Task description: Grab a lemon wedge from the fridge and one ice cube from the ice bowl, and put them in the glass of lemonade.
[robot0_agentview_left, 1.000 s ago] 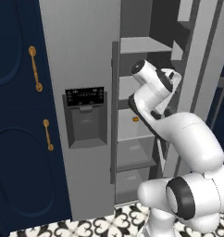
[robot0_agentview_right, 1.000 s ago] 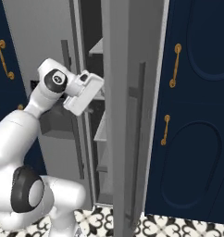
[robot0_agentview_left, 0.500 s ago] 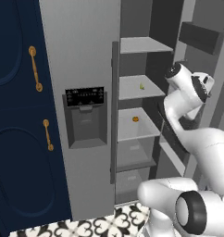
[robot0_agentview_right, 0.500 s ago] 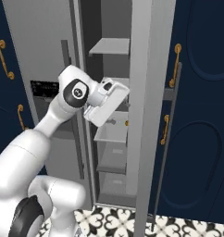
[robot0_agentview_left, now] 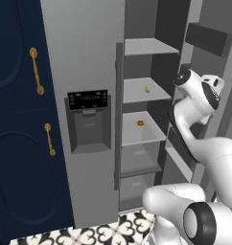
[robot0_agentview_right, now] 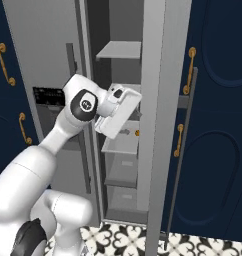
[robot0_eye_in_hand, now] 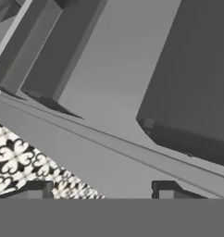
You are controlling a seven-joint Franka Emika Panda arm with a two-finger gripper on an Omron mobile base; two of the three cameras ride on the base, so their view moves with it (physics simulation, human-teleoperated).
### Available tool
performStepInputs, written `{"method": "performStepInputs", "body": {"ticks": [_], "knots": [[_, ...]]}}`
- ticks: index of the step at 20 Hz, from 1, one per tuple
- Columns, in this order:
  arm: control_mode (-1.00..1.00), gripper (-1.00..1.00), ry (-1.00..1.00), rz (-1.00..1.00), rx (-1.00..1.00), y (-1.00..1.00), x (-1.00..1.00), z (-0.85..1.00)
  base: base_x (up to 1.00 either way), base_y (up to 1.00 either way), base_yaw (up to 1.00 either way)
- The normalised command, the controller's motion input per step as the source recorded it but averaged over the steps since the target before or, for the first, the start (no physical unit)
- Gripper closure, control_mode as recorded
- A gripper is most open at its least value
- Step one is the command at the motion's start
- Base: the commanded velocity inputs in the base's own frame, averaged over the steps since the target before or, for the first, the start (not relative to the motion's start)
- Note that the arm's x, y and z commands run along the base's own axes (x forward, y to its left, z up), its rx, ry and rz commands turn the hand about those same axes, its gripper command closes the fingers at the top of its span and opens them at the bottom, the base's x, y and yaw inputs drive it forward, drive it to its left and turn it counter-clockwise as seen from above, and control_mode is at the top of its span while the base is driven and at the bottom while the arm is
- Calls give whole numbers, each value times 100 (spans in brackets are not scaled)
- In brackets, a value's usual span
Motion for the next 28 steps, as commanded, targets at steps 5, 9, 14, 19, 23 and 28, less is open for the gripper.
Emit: {"method": "performStepInputs", "body": {"ticks": [5, 9, 14, 19, 23, 28], "knots": [[-100, -100, 1, 0, -1, 31, -6, 48, 0, 0, 0], [-100, -100, -4, 0, -6, 74, 0, 70, 0, 0, 0], [-100, -100, -42, 0, 5, 87, -5, 15, 0, 0, 0], [-100, -100, -61, -1, 25, 75, -1, 0, 0, 0, 0], [-100, -100, -62, -1, 49, 42, 0, -24, 0, 0, 0], [-100, -100, -50, 0, 57, 9, -10, -31, 0, 0, 0]]}}
